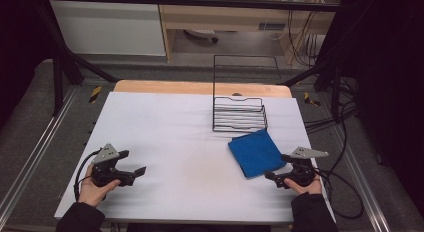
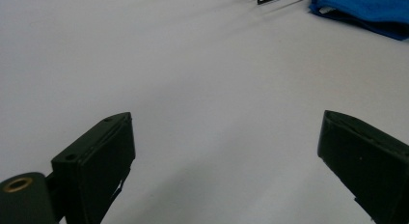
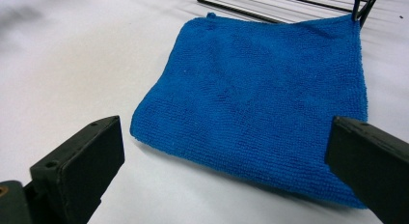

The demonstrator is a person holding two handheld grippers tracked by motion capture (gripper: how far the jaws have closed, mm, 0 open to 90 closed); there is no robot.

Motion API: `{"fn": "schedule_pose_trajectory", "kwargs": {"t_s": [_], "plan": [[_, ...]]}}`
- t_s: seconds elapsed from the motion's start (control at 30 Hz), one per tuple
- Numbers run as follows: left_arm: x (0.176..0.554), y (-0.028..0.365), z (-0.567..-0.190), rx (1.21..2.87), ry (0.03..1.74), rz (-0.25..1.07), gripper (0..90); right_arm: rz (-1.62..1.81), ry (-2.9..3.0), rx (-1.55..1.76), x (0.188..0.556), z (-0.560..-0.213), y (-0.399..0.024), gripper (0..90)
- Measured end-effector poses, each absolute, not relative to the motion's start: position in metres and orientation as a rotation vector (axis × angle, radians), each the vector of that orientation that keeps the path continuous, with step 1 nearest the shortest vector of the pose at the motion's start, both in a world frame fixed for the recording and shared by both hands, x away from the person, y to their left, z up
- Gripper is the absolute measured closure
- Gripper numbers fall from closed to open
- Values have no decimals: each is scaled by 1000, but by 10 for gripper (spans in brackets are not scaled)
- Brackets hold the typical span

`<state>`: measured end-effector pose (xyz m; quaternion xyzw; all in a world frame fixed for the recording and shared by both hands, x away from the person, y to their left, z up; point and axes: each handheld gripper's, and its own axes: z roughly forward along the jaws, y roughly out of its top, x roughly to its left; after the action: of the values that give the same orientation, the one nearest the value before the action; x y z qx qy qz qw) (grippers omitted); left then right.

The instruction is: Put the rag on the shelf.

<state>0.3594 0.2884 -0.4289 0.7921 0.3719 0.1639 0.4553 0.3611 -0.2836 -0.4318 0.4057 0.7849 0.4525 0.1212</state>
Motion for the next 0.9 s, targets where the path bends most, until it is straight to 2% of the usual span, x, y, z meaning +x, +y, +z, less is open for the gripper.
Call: {"fn": "schedule_pose_trajectory", "kwargs": {"t_s": [0.5, 0.9], "plan": [[359, 288, -431, 1961, 923, 405, 62, 1291, 2309, 1182, 360, -430, -272, 25], [359, 289, -431, 1958, 936, 407, 62, 1198, 2332, 1157, 359, -429, -237, 122]]}}
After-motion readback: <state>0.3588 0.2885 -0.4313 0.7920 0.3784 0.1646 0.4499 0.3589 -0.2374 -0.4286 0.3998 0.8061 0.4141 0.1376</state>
